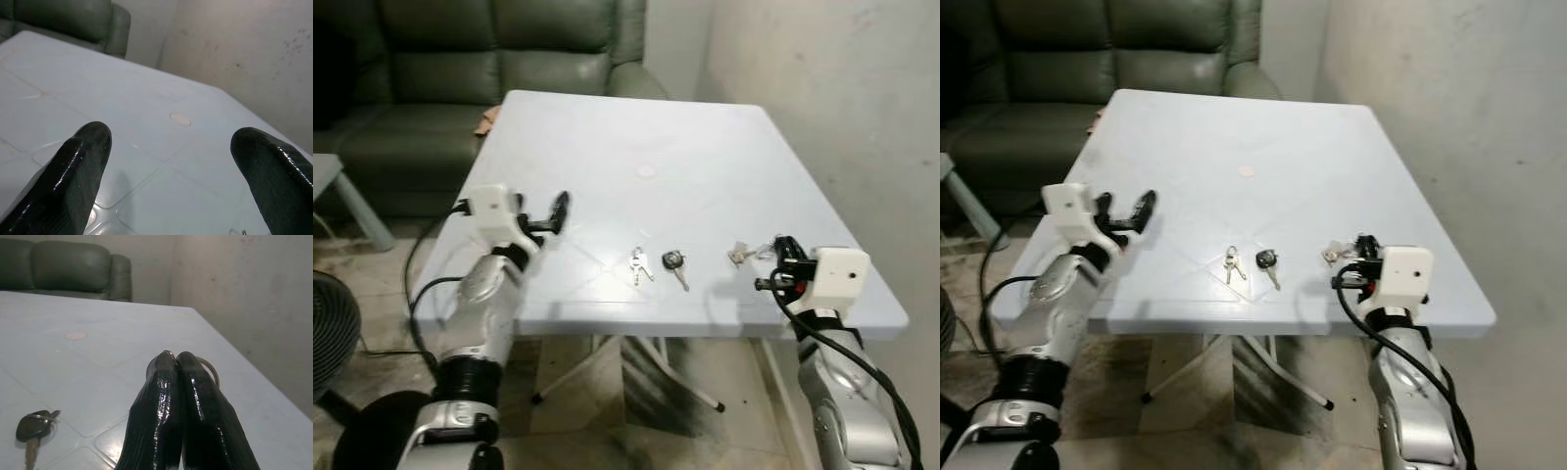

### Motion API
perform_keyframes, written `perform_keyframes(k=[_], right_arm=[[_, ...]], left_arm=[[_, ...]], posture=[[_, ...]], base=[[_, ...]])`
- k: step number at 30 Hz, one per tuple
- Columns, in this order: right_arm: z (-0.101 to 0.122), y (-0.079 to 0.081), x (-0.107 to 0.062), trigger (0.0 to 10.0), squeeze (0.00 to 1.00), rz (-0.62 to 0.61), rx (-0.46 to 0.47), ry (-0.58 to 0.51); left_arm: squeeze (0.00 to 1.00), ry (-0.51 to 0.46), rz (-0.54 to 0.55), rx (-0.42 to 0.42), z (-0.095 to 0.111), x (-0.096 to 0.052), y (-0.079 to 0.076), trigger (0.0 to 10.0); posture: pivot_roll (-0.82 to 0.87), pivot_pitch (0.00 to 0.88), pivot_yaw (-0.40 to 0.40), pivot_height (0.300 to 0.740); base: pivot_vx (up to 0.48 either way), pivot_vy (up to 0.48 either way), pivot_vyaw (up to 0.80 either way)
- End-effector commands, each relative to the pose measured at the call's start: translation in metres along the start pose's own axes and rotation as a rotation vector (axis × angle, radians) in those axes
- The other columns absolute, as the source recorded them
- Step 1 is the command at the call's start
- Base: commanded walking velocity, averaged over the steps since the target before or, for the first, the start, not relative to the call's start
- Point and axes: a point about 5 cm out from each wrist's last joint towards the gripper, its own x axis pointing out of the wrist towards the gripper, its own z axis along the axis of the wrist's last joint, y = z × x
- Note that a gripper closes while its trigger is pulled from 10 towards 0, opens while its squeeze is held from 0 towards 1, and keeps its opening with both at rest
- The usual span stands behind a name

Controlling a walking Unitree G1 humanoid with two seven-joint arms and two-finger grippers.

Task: Hang keys on a hook

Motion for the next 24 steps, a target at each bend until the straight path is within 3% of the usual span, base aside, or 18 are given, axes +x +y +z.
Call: perform_keyframes(k=[1, 11, 16, 18, 21, 24], right_arm=[[0.006, -0.001, 0.002, 10.0, 0.0, -0.009, -0.009, -0.014], [0.004, -0.001, 0.001, 10.0, 0.0, -0.015, -0.011, -0.003], [0.002, 0.001, 0.0, 10.0, 0.0, -0.017, -0.027, -0.002], [0.002, 0.001, 0.0, 10.0, 0.0, -0.012, -0.029, 0.0], [0.001, 0.002, -0.003, 10.0, 0.0, -0.003, -0.043, -0.001], [0.0, 0.001, -0.005, 10.0, 0.0, -0.006, -0.049, -0.003]], left_arm=[[0.0, 0.003, 0.004, 0.008, 0.005, 0.002, -0.001, 10.0], [0.0, -0.008, -0.022, 0.061, 0.011, 0.005, -0.004, 10.0], [0.0, -0.007, -0.144, 0.165, 0.004, -0.001, -0.025, 10.0], [0.0, -0.009, -0.177, 0.142, 0.001, -0.004, -0.031, 10.0], [0.0, 0.014, -0.27, 0.18, -0.008, -0.012, -0.048, 10.0], [0.0, 0.017, -0.289, 0.173, -0.011, -0.015, -0.052, 10.0]], posture=[[-0.01, 0.048, -0.025, 0.74], [0.0, 0.055, -0.023, 0.74], [0.0, 0.061, -0.014, 0.74], [0.0, 0.061, -0.014, 0.74], [0.0, 0.066, -0.007, 0.74], [-0.01, 0.069, 0.0, 0.74]], base=[[0.0, 0.0, -0.75], [0.0, 0.0, -0.74], [0.0, 0.0, -0.73], [0.0, 0.0, -0.72], [0.0, 0.0, -0.72], [0.0, 0.0, -0.72]])
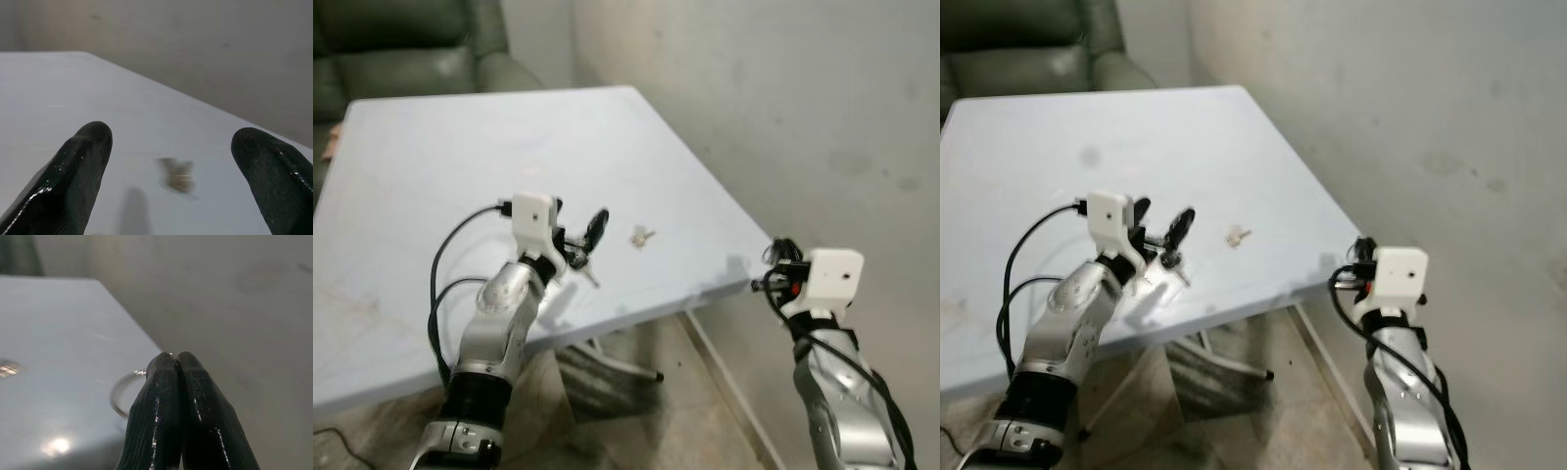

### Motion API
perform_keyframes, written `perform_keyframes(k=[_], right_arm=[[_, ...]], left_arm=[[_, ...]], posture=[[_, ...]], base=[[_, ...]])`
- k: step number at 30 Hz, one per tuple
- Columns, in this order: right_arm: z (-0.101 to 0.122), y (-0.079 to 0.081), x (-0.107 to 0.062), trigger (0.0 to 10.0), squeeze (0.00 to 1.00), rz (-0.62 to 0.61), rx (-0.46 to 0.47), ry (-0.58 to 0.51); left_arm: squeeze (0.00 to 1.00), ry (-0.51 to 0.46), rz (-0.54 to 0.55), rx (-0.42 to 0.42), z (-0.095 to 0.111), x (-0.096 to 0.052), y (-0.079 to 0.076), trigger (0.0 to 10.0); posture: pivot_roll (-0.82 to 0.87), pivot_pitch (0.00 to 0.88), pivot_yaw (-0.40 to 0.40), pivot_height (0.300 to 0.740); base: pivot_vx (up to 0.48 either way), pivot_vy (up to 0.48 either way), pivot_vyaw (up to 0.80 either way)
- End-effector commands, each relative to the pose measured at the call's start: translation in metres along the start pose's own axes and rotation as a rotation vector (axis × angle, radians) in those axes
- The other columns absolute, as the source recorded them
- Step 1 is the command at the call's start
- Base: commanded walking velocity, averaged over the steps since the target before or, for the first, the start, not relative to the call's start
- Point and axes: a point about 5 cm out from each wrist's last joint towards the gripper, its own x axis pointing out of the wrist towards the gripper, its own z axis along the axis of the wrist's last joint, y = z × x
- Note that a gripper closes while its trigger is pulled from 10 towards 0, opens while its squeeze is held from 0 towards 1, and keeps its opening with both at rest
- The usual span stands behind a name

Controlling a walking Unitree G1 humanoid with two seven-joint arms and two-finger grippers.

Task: Hang keys on a hook

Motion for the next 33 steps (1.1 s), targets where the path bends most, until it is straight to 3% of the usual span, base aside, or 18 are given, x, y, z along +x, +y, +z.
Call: perform_keyframes(k=[1, 6, 14, 33], right_arm=[[0.007, -0.001, -0.001, 10.0, 0.0, -0.007, -0.008, -0.033], [0.006, -0.001, -0.005, 10.0, 0.0, -0.019, -0.003, -0.035], [0.007, -0.001, -0.006, 10.0, 0.0, -0.042, 0.003, -0.045], [0.009, -0.011, -0.009, 10.0, 0.0, -0.082, -0.02, -0.054]], left_arm=[[0.0, -0.012, -0.04, 0.015, 0.003, 0.0, -0.008, 10.0], [0.0, -0.016, -0.097, 0.014, 0.005, -0.004, -0.018, 10.0], [0.0, -0.019, -0.11, 0.017, 0.009, -0.001, -0.018, 10.0], [0.0, -0.071, -0.036, 0.025, 0.032, 0.018, 0.005, 10.0]], posture=[[-0.01, 0.069, 0.0, 0.74], [-0.02, 0.07, 0.008, 0.74], [-0.03, 0.055, 0.02, 0.74], [-0.06, 0.054, 0.03, 0.74]], base=[[0.0, 0.0, -0.71], [0.0, 0.0, -0.71], [0.0, 0.0, -0.71], [0.0, 0.0, -0.71]])
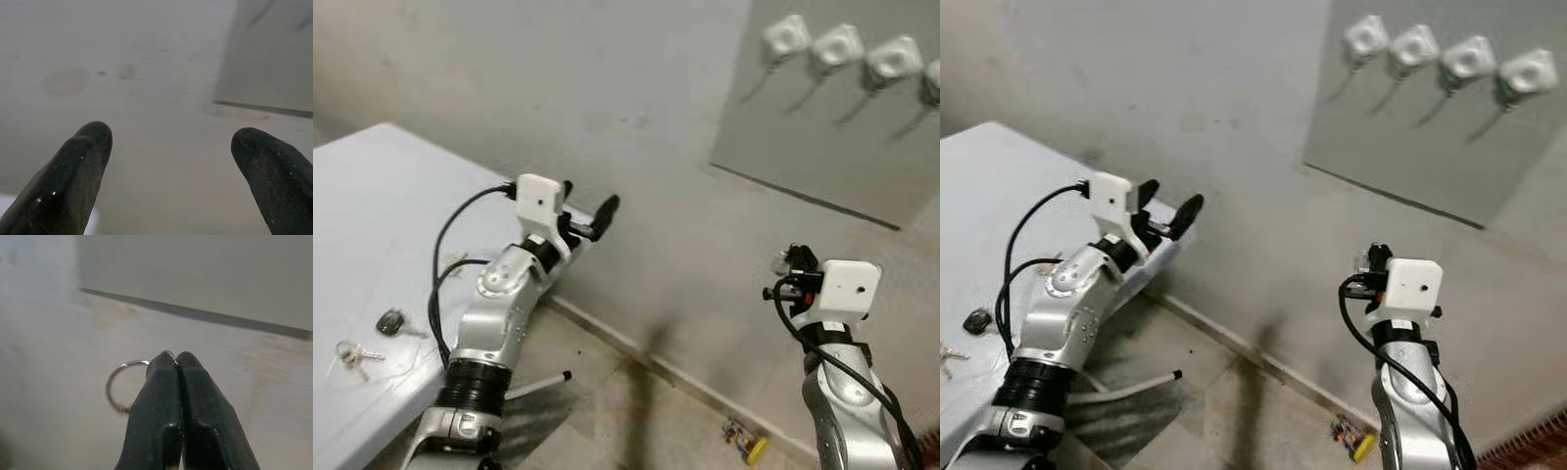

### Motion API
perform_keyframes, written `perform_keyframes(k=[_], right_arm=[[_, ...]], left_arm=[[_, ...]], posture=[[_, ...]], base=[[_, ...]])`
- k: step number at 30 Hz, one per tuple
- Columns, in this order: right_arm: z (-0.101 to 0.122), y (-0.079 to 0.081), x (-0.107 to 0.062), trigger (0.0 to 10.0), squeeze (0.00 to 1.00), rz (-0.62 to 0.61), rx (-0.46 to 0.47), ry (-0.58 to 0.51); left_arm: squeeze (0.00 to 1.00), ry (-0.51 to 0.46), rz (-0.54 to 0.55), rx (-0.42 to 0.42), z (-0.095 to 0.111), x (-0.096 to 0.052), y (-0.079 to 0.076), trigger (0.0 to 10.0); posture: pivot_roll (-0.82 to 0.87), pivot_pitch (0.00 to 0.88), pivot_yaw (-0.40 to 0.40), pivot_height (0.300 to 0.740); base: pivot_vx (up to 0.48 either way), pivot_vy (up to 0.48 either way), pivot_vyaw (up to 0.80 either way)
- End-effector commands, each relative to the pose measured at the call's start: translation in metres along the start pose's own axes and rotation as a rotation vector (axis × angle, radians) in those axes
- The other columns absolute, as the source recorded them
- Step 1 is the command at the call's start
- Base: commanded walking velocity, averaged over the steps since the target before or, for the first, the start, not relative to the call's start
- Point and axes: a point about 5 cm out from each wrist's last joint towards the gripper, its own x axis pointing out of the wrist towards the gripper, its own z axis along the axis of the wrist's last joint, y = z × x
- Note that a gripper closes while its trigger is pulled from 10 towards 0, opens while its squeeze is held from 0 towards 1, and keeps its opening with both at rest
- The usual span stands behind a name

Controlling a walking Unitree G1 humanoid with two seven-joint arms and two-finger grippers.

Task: Hang keys on a hook

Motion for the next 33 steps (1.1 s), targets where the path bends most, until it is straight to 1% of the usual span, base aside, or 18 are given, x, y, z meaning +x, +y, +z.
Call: perform_keyframes(k=[1, 8, 11, 16, 20, 24, 33], right_arm=[[0.006, 0.0, 0.001, 10.0, 0.0, -0.009, -0.001, -0.024], [0.006, -0.002, 0.0, 10.0, 0.0, -0.015, -0.01, -0.021], [0.006, -0.002, 0.0, 10.0, 0.0, -0.017, -0.014, -0.018], [0.005, -0.002, 0.0, 10.0, 0.0, -0.017, -0.017, -0.015], [0.006, -0.001, 0.0, 10.0, 0.0, -0.009, -0.002, -0.022], [0.007, 0.002, 0.0, 10.0, 0.0, 0.015, -0.01, -0.02], [0.006, 0.005, 0.0, 10.0, 0.0, 0.045, -0.01, -0.018]], left_arm=[[0.0, -0.008, 0.002, 0.006, 0.003, 0.002, 0.002, 10.0], [0.0, 0.003, -0.027, 0.001, 0.0, 0.005, -0.007, 10.0], [0.0, 0.011, -0.056, 0.001, -0.003, 0.006, -0.014, 10.0], [0.0, 0.019, -0.09, -0.009, -0.006, 0.005, -0.022, 10.0], [0.0, 0.035, -0.077, -0.032, -0.008, 0.004, -0.022, 10.0], [0.0, 0.03, -0.068, -0.032, -0.008, 0.005, -0.021, 10.0], [0.0, 0.033, -0.042, -0.061, -0.007, 0.006, -0.015, 10.0]], posture=[[-0.06, 0.054, 0.03, 0.74], [-0.06, 0.059, 0.032, 0.74], [-0.06, 0.059, 0.031, 0.74], [-0.06, 0.058, 0.028, 0.74], [-0.06, 0.056, 0.026, 0.74], [-0.06, 0.056, 0.026, 0.74], [-0.06, 0.038, 0.011, 0.74]], base=[[0.0, 0.0, -0.71], [0.0, 0.0, -0.69], [0.0, 0.0, -0.66], [0.0, 0.0, -0.66], [0.0, 0.0, -0.6], [0.0, 0.0, 0.0], [0.0, 0.0, 0.0]])
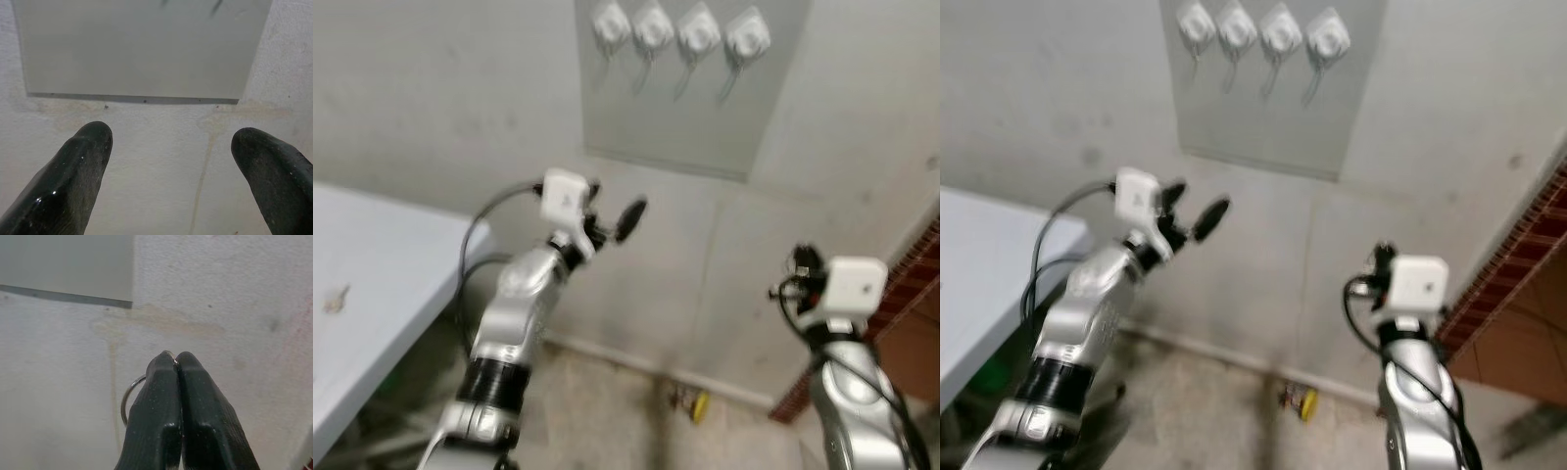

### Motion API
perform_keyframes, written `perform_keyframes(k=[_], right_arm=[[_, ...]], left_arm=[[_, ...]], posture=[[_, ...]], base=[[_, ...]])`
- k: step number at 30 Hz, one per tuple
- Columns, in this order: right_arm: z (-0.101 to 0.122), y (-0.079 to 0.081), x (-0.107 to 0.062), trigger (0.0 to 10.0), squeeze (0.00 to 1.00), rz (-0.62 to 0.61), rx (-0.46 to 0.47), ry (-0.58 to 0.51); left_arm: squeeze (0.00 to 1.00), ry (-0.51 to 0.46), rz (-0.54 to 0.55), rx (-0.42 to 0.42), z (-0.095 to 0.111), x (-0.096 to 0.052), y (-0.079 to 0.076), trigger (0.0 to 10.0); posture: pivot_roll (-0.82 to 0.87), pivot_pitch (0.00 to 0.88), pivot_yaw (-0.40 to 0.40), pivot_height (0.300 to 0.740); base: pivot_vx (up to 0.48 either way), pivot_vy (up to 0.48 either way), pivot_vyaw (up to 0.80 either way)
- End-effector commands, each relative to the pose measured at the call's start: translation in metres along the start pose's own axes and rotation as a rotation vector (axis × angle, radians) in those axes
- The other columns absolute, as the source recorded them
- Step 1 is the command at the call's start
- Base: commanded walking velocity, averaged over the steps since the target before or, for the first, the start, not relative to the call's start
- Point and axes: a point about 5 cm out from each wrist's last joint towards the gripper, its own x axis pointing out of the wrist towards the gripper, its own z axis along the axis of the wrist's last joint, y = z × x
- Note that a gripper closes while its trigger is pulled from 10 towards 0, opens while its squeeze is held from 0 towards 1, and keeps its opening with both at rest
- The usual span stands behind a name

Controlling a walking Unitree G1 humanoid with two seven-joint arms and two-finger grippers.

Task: Hang keys on a hook

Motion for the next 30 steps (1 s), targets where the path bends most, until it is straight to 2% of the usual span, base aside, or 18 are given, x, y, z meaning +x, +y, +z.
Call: perform_keyframes(k=[1, 19, 30], right_arm=[[0.0039, 0.0061, 0.0007, 10.0, 0.0, 0.027, 0.011, -0.016], [0.0054, 0.0063, 0.001, 10.0, 0.0, 0.042, 0.012, -0.021], [0.0067, 0.007, 0.0012, 10.0, 0.0, 0.048, 0.022, -0.028]], left_arm=[[0.0, -0.006, 0.026, -0.001, 0.004, -0.0014, 0.0068, 10.0], [0.0, -0.012, 0.04, -0.033, 0.0064, 0.0015, 0.0103, 10.0], [0.0, -0.035, 0.037, -0.047, 0.0119, 0.0037, 0.0117, 10.0]], posture=[[-0.06, 0.038, 0.011, 0.74], [-0.07, 0.027, 0.012, 0.74], [-0.07, 0.031, 0.018, 0.74]], base=[[0.0, 0.0, 0.0], [0.0, 0.0, 0.0], [0.369, 0.0, 0.0]])
